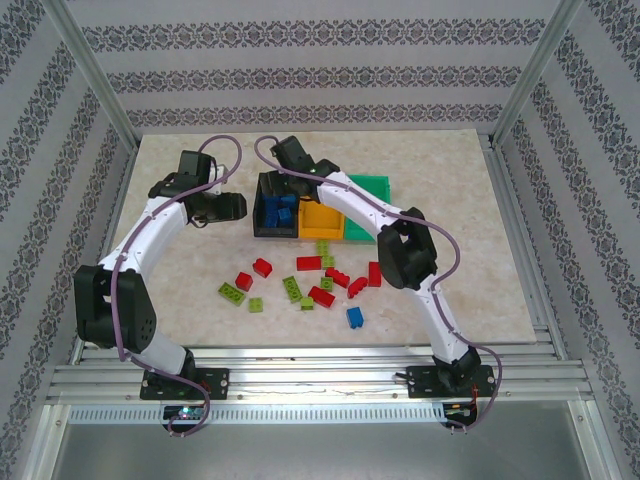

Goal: Sort the legos into containers by color
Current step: Place the lego in the container, then pick up the lego from the bottom-center of the table.

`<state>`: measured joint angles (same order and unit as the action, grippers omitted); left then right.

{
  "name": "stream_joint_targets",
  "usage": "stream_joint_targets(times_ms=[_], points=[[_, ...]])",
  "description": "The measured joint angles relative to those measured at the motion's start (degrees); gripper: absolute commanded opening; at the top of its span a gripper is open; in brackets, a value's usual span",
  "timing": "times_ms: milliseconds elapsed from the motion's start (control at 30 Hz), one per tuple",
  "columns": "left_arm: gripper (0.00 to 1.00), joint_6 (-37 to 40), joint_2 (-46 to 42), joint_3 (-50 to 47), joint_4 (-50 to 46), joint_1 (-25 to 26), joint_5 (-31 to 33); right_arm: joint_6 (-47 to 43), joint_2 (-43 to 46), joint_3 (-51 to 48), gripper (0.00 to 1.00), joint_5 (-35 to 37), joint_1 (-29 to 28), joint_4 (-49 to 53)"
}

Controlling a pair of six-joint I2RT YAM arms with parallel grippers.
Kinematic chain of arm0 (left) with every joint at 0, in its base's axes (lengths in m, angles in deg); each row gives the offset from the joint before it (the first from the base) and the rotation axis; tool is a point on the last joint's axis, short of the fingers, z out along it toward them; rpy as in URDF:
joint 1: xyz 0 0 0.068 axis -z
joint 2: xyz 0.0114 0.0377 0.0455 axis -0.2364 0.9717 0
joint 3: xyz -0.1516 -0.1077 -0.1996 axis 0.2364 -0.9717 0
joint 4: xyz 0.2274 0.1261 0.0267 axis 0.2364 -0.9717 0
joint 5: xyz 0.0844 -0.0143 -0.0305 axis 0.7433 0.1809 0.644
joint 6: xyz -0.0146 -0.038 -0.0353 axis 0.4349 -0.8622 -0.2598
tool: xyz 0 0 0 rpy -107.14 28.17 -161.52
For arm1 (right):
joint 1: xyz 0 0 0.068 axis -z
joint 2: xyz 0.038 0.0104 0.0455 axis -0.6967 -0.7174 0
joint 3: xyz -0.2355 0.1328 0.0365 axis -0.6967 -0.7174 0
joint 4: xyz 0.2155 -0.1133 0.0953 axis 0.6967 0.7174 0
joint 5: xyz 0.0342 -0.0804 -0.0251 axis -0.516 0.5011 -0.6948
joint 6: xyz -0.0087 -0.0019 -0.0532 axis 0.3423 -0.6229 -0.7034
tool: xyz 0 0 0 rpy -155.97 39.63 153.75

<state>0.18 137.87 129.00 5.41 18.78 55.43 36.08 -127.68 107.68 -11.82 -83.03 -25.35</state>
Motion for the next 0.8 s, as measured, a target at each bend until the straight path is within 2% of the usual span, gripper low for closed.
stream_joint_targets(times_ms=[100, 267, 533, 800], points=[[0.62, 0.0, 0.0, 0.0, 0.0, -0.04, -0.02, -0.09, 2.4, -4.39, 0.62, -0.79, -0.02, -0.72], [0.62, 0.0, 0.0, -0.09, 0.02, -0.37, -0.04, -0.22, 12.09, -18.82, 0.63, -1.14, -1.2, -2.36], [0.62, 0.0, 0.0, -0.11, 0.07, -0.42, -0.46, 0.5, 29.31, -40.22, 0.63, -0.61, -6.08, -5.42], [0.62, 0.0, 0.0, -0.11, 0.11, -0.68, -1.79, 4.74, 39.5, -56.72, 0.63, 2.12, -11.15, -5.14]])
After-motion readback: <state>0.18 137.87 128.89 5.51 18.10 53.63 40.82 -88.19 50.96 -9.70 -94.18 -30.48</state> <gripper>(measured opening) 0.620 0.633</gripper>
